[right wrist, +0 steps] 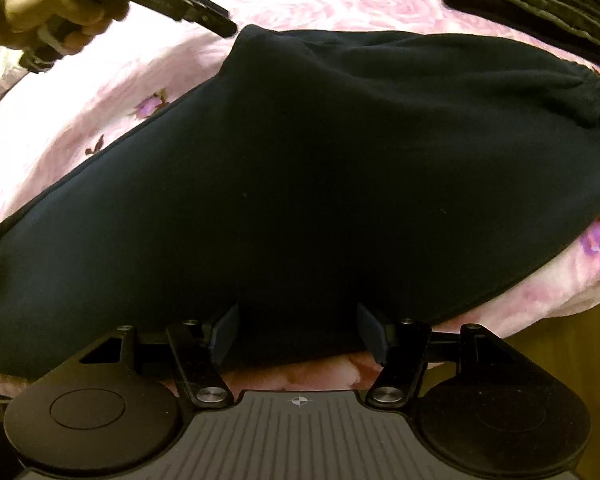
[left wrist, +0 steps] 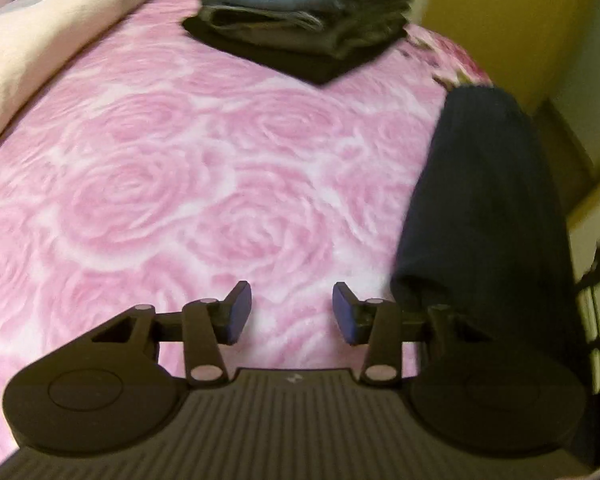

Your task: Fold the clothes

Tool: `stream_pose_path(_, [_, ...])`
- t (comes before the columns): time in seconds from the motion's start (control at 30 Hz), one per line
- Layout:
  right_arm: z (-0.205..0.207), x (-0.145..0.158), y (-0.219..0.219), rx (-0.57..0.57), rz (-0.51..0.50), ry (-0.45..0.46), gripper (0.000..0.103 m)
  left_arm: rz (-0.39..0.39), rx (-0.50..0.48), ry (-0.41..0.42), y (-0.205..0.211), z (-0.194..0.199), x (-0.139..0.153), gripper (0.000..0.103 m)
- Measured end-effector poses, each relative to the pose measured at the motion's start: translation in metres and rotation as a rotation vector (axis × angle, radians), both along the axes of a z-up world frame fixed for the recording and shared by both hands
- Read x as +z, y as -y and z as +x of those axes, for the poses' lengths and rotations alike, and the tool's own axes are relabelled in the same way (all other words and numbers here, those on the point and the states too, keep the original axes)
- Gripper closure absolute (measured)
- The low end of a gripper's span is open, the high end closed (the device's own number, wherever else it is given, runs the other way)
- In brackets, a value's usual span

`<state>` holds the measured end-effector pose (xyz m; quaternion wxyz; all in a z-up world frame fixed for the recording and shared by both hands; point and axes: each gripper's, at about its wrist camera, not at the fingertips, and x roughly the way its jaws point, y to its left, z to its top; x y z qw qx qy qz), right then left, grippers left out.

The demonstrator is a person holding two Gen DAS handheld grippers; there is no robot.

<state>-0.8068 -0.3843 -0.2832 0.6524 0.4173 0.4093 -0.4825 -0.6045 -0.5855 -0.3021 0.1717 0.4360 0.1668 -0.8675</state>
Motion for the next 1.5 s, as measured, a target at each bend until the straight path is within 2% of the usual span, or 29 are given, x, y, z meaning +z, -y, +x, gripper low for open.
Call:
stream_pose_path(0.13, [0.003,-0.001,-0.002,-0.006,-0.010,0.000,0.031,0.028,-0.004,-0.091,-0.024,-0.008,0.021,0.063])
stream_pose_path(0.23, [0.004,-0.001,-0.002,-0.005,-0.019,-0.002,0.030,0.070,-0.052,-0.111,-0.045,-0.029,0.015,0.063])
stream_pose_path(0.3, [0.003,0.000,-0.004,0.003,-0.026,-0.001,0.030,0.058,-0.067,-0.051,-0.050,-0.039,-0.004,0.061])
stream_pose_path(0.37, [0.002,0.001,-0.005,0.016,-0.026,-0.001,0.030,0.058,-0.058,0.008,-0.049,-0.044,-0.026,0.050])
stream_pose_path(0.4, [0.001,0.001,-0.006,0.022,-0.025,0.000,0.030,0.085,-0.034,-0.009,-0.043,-0.041,-0.029,0.050])
stream_pose_path(0.57, [-0.002,0.006,-0.007,0.033,-0.008,0.000,0.030,0.039,-0.034,0.024,-0.042,-0.030,-0.008,0.051])
stream_pose_path(0.6, [-0.003,0.008,-0.007,0.030,0.002,-0.002,0.030,0.027,-0.026,0.033,-0.043,-0.023,-0.003,0.055])
stream_pose_path(0.67, [-0.003,0.012,-0.004,0.021,0.028,-0.007,0.030,-0.002,0.024,0.073,-0.045,0.004,0.006,0.064])
stream_pose_path(0.77, [0.000,0.022,0.001,-0.006,0.043,-0.006,0.030,-0.009,0.133,0.118,-0.055,0.070,0.023,0.064])
stream_pose_path(0.83, [0.007,0.032,0.002,0.004,0.016,0.005,0.030,-0.018,0.219,0.165,-0.071,0.126,0.033,0.063])
stream_pose_path(0.97, [0.035,0.046,0.004,0.086,-0.020,0.022,0.030,-0.022,0.423,0.274,-0.121,0.241,0.051,0.062])
stream_pose_path(1.07, [0.064,0.049,0.006,0.155,-0.020,0.040,0.030,-0.004,0.583,0.365,-0.178,0.325,0.064,0.058])
stream_pose_path(1.27, [0.147,0.040,0.005,0.313,-0.020,0.083,0.030,0.095,0.777,0.457,-0.287,0.428,0.066,0.058])
stream_pose_path(1.43, [0.207,0.024,-0.004,0.362,0.033,0.110,0.030,0.195,0.801,0.419,-0.344,0.450,0.034,0.058])
stream_pose_path(1.5, [0.224,0.003,-0.006,0.342,0.089,0.073,0.030,0.235,0.788,0.416,-0.364,0.456,0.021,0.058])
